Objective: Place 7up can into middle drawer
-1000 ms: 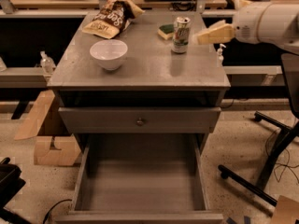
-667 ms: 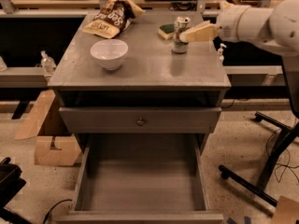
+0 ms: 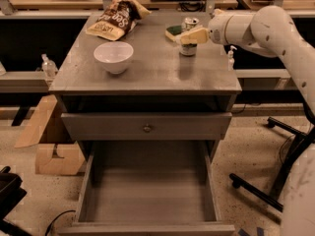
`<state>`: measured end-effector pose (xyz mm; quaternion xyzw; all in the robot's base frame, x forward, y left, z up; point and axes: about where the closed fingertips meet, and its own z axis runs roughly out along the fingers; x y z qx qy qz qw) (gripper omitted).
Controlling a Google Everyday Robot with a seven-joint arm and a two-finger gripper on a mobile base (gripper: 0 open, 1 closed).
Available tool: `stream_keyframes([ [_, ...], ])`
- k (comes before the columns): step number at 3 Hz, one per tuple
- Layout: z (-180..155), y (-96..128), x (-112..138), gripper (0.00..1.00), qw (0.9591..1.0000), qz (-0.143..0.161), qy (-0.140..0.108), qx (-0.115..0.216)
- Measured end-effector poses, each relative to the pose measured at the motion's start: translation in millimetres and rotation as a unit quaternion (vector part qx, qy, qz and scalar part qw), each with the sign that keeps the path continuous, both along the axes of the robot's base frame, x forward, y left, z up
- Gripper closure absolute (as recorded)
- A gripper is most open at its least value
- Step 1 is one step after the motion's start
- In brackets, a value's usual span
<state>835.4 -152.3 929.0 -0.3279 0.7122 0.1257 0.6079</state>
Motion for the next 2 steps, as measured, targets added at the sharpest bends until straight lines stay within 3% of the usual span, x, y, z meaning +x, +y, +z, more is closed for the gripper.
stream_keyframes([
  [1, -24.5, 29.0, 23.3, 0.03, 0.9992, 0.014, 0.02, 0.031],
  [2, -35.6, 43.2, 33.3, 0.26, 0.9983, 0.021, 0.028, 0.046],
])
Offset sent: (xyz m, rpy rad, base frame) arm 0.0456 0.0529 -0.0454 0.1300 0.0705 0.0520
